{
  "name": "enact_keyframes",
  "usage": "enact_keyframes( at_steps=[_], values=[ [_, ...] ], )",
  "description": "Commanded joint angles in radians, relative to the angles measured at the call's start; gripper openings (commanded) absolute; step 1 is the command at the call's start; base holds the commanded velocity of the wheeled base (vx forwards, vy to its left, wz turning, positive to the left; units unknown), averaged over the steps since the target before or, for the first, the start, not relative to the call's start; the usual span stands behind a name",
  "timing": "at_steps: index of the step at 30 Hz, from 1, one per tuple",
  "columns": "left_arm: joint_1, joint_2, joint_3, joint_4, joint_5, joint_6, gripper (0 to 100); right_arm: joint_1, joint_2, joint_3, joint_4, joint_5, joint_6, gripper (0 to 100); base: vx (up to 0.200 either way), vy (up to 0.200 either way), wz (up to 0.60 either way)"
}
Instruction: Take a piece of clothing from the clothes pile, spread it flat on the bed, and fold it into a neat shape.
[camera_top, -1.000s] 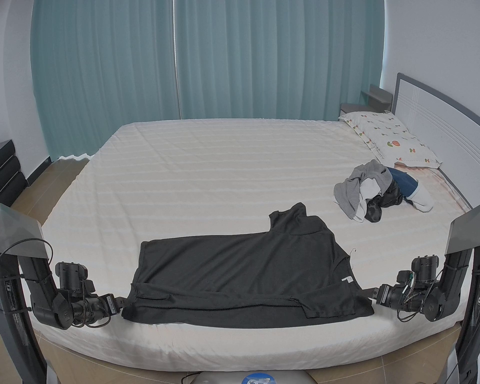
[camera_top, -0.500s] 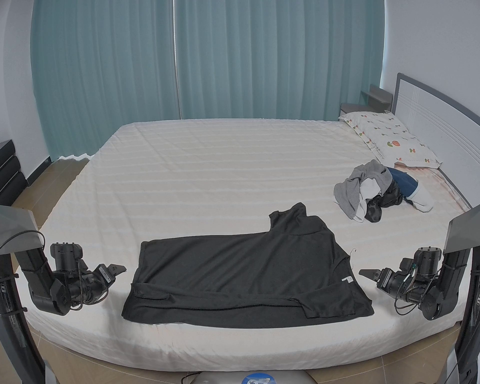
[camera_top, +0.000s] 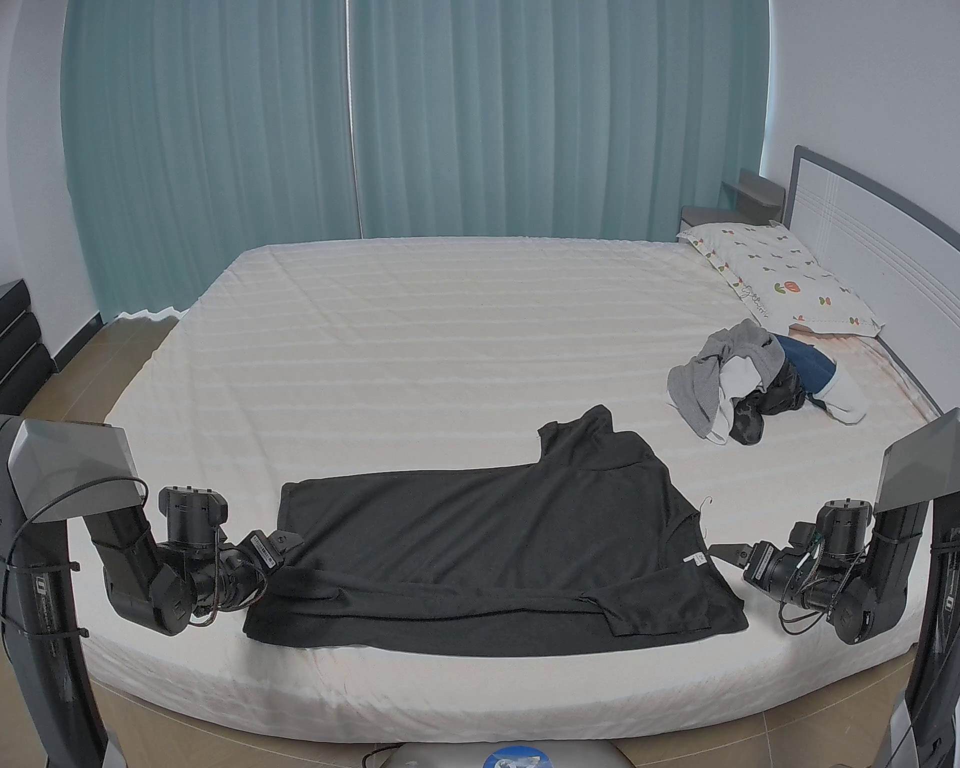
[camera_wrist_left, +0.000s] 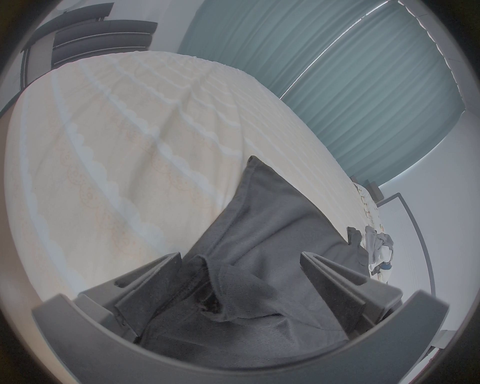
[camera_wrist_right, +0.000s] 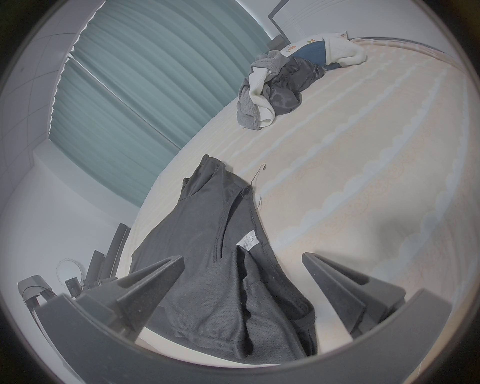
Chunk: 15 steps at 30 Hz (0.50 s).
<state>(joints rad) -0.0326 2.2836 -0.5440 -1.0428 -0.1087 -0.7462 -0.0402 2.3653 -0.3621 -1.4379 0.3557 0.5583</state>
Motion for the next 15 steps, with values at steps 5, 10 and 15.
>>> enact_keyframes(
  at_steps=[5,10,15],
  values=[
    [-0.006,0.005,0.010,0.006,0.001,0.002,0,0.000,0.006,-0.001,-0.001,0.000,0.000,100,0.000,0.000,0.00],
    [0.006,-0.006,0.019,0.003,0.001,0.002,0,0.000,0.000,-0.001,-0.004,-0.001,0.000,100,0.000,0.000,0.00],
    [0.043,-0.007,0.012,0.001,0.003,-0.007,0,0.029,-0.003,0.003,-0.059,-0.046,0.000,100,0.000,0.000,0.00]
  ],
)
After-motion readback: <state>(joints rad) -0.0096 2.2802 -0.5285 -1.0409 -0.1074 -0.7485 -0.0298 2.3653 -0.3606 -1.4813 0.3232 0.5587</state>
